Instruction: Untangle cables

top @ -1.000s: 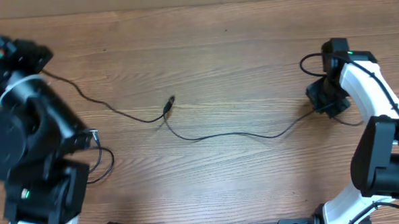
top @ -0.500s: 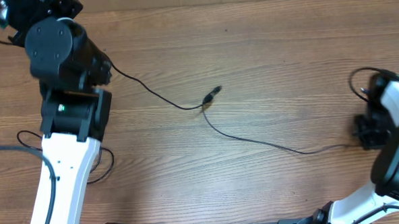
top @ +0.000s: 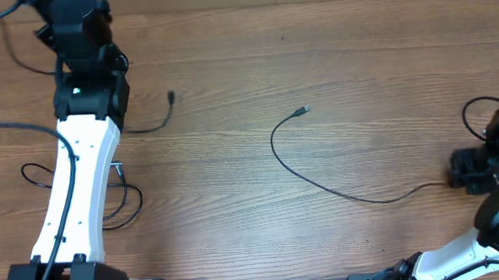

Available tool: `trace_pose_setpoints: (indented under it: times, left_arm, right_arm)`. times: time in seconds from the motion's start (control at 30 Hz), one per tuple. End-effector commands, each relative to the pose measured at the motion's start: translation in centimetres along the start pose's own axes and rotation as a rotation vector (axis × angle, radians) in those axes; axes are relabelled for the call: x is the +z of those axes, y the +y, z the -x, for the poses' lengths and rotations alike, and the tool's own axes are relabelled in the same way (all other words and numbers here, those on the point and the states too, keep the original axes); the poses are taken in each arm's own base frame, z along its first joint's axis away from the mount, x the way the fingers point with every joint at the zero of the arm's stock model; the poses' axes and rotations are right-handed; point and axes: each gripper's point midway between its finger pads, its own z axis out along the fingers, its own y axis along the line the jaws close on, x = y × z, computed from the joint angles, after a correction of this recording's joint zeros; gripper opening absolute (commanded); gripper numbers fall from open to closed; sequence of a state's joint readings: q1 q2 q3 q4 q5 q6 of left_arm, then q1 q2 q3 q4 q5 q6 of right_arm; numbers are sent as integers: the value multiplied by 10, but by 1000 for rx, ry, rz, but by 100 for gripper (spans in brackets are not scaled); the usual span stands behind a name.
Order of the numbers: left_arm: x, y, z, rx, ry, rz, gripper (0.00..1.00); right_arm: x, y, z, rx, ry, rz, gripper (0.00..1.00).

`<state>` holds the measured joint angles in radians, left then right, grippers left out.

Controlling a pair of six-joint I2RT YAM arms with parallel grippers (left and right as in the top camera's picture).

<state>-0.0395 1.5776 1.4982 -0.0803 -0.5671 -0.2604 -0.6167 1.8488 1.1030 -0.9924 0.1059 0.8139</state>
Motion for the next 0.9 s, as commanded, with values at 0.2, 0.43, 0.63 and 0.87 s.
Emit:
trace_pose_setpoints:
  times: [0.2, 0.43, 0.63, 0.87]
  left_arm:
    - [29, -19, -79, 25, 229, -103, 4]
    - [20, 13, -176, -96, 609, -7, 8]
    - [-36, -3, -261, -129, 1053, -111, 61]
    - [-66, -28, -311, -180, 1302, -218, 100]
  right_arm:
    - [-4, 53, -88, -453, 57, 57, 6]
    - [-7, 83, -132, -625, 4, 105, 14]
    - [-11, 97, -190, -758, 116, 194, 13]
    - [-24, 114, -263, -1017, 261, 374, 8]
